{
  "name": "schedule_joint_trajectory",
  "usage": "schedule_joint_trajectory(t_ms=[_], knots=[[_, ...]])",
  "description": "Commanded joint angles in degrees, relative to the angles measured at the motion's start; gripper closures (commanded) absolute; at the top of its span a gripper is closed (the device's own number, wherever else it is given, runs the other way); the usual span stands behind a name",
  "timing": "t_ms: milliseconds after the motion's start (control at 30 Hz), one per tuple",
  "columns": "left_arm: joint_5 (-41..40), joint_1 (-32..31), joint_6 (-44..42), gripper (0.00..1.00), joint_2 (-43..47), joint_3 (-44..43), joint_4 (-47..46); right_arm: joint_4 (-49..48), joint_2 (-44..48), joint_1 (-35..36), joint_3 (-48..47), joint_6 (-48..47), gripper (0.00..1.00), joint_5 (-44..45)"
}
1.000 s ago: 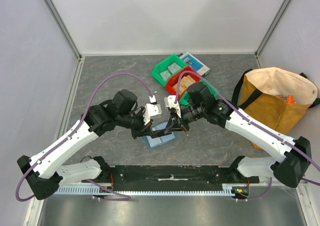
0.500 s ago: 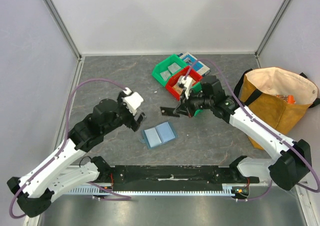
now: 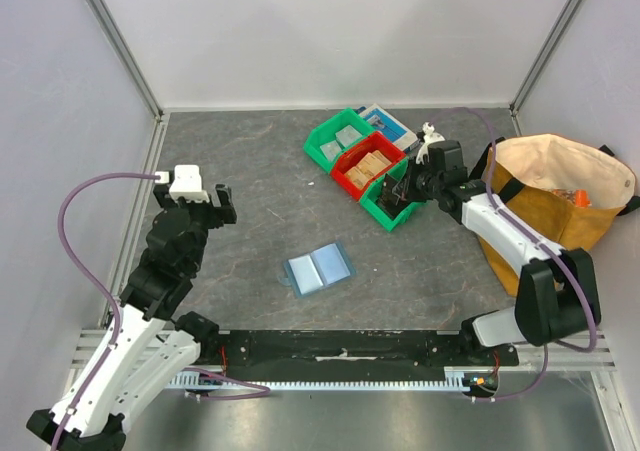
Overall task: Take the credit cards out of the card holder
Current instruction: Place the credit card in the storage box, then reset both arms
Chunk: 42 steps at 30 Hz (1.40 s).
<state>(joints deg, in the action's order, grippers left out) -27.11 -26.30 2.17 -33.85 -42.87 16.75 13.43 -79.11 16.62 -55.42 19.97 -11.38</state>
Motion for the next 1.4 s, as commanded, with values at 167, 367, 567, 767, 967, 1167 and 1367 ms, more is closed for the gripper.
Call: schedule_joint_trajectory(t_ms=[167, 367, 567, 767, 967, 1167, 1367], knots=[[-5.1, 0.2, 2.4, 0.10, 2.6, 2.0, -5.0, -3.7, -9.1, -0.2, -1.9, 6.2, 1.00, 3.8], [-5.1, 0.2, 2.2, 0.10, 2.9, 2.3, -5.2, -6.3, -13.3, -0.4, -2.2, 8.2, 0.98, 2.1], [-5.8, 0.3, 2.2, 0.10, 3.9, 2.6, -5.4, -8.0, -14.1, -0.2, -1.1, 9.6, 0.81, 3.9], [-6.6, 0.3, 2.4, 0.10, 6.0, 3.8, -6.7, -5.9, -6.2, -0.3, 1.4, 8.1, 0.56, 8.2], [-7.5, 0.3, 2.4, 0.10, 6.7, 4.1, -7.0, 0.4, 2.1, -0.3, 0.9, 4.1, 0.41, 12.6], [-9.5, 0.4, 3.0, 0.10, 9.5, 5.0, -7.8, 3.4, 16.3, -0.3, 2.5, 1.3, 0.24, 19.3], [-13.7, 0.5, 2.8, 0.08, 17.5, 7.9, -10.9, 4.1, 32.3, -0.3, 5.0, -1.2, 0.02, 28.6]])
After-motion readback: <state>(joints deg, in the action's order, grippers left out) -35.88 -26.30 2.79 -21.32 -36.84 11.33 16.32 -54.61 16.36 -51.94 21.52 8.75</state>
